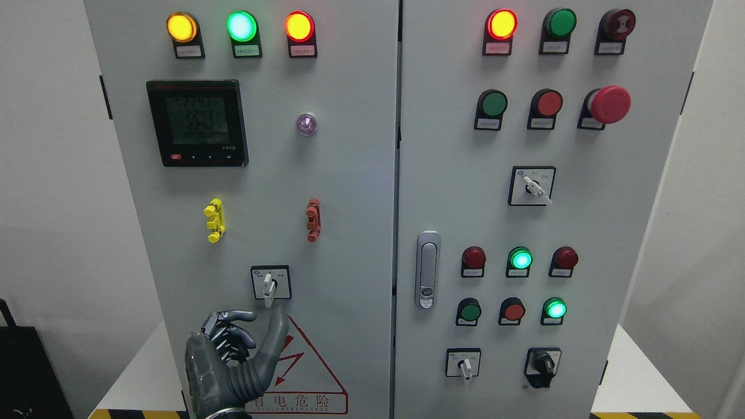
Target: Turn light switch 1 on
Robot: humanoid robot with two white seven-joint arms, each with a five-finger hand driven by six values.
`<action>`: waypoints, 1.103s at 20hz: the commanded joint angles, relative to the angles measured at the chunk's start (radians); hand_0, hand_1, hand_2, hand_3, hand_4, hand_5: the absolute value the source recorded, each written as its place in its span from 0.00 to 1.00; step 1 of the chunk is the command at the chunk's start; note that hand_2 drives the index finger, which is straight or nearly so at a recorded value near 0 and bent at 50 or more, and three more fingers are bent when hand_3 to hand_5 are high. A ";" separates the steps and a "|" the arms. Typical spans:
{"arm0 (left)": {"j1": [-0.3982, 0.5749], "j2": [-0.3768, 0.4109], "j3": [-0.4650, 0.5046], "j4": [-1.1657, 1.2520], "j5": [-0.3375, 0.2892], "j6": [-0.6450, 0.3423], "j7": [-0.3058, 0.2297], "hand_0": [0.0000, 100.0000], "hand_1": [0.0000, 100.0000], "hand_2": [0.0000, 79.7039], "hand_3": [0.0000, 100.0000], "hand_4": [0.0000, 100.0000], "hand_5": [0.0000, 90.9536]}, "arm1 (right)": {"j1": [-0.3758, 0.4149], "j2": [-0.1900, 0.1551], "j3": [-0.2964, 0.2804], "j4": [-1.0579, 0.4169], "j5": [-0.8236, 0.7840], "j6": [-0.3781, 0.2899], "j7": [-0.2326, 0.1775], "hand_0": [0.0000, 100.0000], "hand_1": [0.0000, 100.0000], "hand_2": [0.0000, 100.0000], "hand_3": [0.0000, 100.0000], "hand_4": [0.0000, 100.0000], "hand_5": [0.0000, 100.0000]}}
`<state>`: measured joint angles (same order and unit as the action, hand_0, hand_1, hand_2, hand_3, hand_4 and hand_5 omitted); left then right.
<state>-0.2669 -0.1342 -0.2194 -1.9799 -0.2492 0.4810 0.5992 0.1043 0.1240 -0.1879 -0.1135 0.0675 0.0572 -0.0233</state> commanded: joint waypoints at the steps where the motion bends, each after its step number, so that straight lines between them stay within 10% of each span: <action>1: -0.021 -0.007 0.005 0.015 0.002 0.007 0.001 0.00 0.65 0.70 0.94 0.95 0.95 | 0.000 0.000 0.001 0.000 0.000 0.000 0.000 0.00 0.00 0.00 0.00 0.00 0.00; 22: -0.075 -0.012 0.005 0.042 0.007 0.053 0.001 0.00 0.64 0.70 0.95 0.96 0.95 | 0.000 0.000 0.001 0.000 0.000 0.000 0.000 0.00 0.00 0.00 0.00 0.00 0.00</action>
<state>-0.3325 -0.1433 -0.2154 -1.9493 -0.2436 0.5286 0.5997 0.1043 0.1242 -0.1879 -0.1135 0.0675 0.0572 -0.0228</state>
